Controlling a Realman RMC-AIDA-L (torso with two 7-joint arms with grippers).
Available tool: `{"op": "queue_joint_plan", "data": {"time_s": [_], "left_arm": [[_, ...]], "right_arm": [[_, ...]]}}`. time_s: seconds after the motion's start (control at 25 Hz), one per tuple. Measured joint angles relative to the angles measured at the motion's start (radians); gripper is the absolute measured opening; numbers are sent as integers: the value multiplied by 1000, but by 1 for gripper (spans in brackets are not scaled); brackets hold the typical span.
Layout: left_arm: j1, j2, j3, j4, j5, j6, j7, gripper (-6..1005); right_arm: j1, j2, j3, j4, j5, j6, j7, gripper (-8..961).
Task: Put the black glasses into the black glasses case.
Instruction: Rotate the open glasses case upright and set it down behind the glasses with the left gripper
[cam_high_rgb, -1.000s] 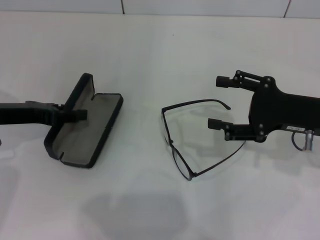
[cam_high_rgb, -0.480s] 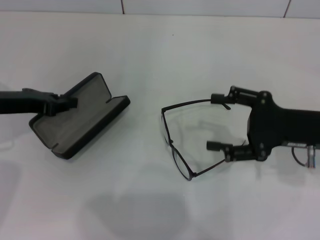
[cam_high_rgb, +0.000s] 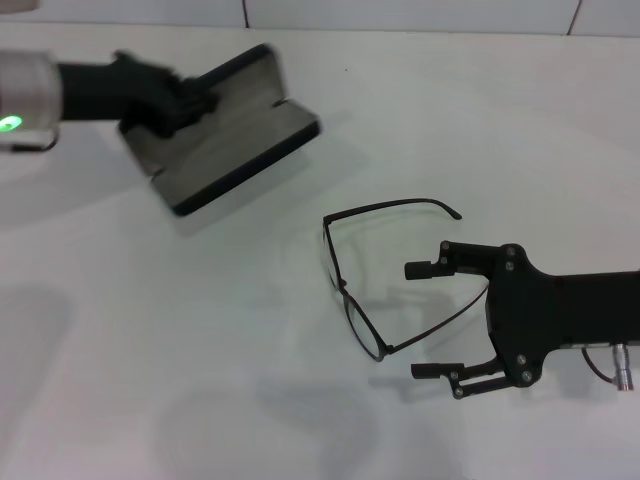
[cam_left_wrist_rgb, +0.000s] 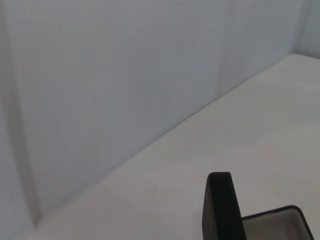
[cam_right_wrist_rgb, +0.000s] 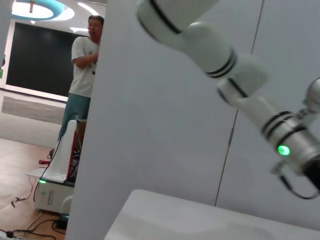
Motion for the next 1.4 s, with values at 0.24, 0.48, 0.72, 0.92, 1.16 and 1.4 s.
{"op": "queue_joint_plan", "data": {"time_s": [0.24,0.48,0.72,0.92,1.16,1.4], "left_arm": [[-127,-14,0,135,82,-132,266,205],[-191,-26,0,265,115,-199,391,206],[-185,-29,0,302,128,-218,471,206],[-172,-29,-2,336,116,-290,495,206],[-156,-28,-2,365,150,-304,503,213],[-148,-27,-2,372,201,-264,504,259]], "right_arm": [[-10,1,0,19,3,1,-53,827],[-34,2,8,19,6,3,-62,827],[-45,2,8,20,7,1,-64,826],[-46,1,8,20,7,-2,-66,826],[-46,5,8,20,7,-3,-66,826],[-46,6,5,20,8,-3,-66,826]]}}
